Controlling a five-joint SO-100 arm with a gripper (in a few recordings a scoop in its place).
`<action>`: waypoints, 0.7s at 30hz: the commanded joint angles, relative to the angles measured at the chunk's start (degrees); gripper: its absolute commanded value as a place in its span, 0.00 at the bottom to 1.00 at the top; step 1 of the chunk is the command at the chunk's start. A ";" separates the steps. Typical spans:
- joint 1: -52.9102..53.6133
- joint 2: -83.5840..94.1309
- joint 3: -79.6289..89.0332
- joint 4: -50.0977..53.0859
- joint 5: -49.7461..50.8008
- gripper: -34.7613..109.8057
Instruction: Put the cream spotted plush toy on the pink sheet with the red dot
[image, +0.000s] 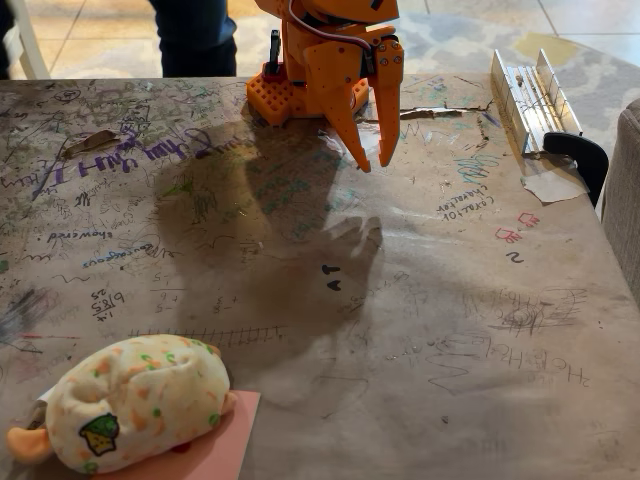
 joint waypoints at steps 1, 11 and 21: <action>-0.35 0.26 0.09 0.35 -0.62 0.27; -0.35 0.26 0.09 0.35 -0.62 0.27; -5.89 0.26 0.09 -0.53 8.61 0.27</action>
